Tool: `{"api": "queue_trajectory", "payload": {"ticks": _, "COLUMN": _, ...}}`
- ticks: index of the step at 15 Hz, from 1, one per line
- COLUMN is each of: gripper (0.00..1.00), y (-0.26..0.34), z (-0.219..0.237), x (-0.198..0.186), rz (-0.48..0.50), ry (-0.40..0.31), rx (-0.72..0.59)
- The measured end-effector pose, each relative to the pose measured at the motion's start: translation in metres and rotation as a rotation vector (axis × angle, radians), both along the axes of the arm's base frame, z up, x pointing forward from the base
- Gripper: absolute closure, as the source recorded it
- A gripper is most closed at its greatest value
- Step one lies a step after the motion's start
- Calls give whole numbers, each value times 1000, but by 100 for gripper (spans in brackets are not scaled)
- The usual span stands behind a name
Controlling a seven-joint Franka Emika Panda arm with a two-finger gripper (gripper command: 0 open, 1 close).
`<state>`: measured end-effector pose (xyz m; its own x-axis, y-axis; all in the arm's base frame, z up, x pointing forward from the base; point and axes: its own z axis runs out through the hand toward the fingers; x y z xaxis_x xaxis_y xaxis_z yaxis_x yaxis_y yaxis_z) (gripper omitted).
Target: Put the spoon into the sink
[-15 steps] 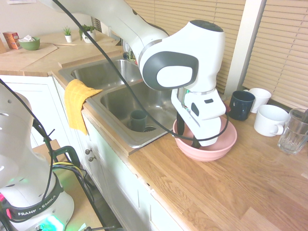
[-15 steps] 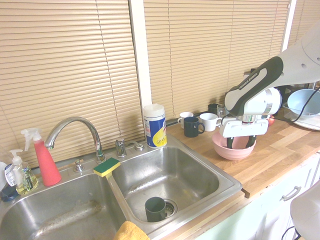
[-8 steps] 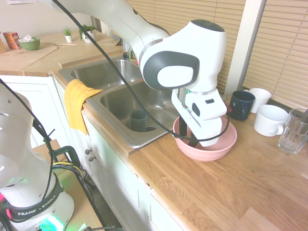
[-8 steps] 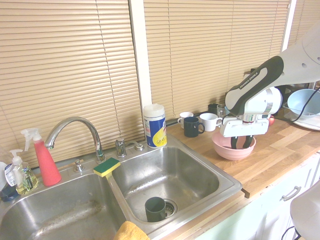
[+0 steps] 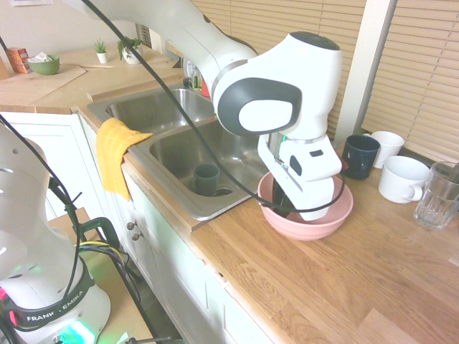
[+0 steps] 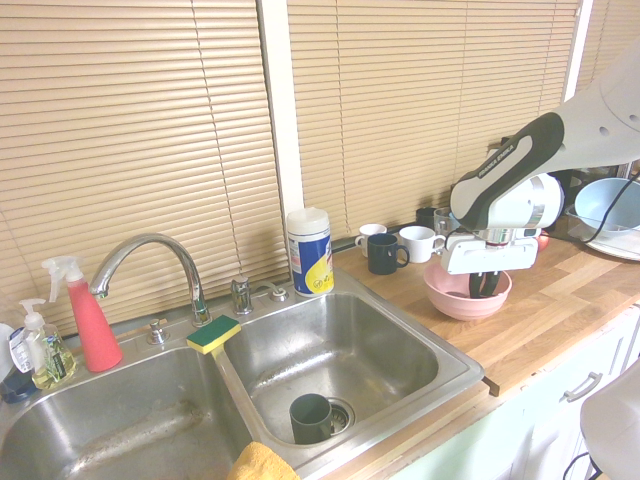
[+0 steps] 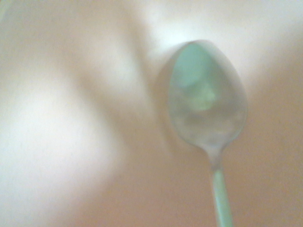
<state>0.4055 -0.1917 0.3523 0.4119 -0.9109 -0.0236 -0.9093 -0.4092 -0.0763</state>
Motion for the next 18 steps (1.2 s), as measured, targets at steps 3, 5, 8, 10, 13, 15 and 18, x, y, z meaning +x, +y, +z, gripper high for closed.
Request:
{"api": "queue_trajectory", "payload": {"ticks": 3, "gripper": 100, "y": -3, "z": 10, "x": 5, "rz": -1, "ry": -19, "rx": -10}}
{"api": "queue_trajectory", "payload": {"ticks": 5, "gripper": 100, "y": -5, "z": 22, "x": 8, "rz": -1, "ry": -42, "rx": -19}}
{"api": "queue_trajectory", "payload": {"ticks": 8, "gripper": 100, "y": -2, "z": 52, "x": 7, "rz": 15, "ry": -85, "rx": -54}}
{"api": "queue_trajectory", "payload": {"ticks": 10, "gripper": 100, "y": 11, "z": 80, "x": 6, "rz": 33, "ry": -110, "rx": -82}}
{"api": "queue_trajectory", "payload": {"ticks": 13, "gripper": 100, "y": 41, "z": 114, "x": 7, "rz": 68, "ry": -138, "rx": -126}}
{"api": "queue_trajectory", "payload": {"ticks": 15, "gripper": 100, "y": 76, "z": 133, "x": 13, "rz": 109, "ry": -144, "rx": -169}}
{"api": "queue_trajectory", "payload": {"ticks": 18, "gripper": 100, "y": 166, "z": 149, "x": 24, "rz": 201, "ry": -140, "rx": -257}}
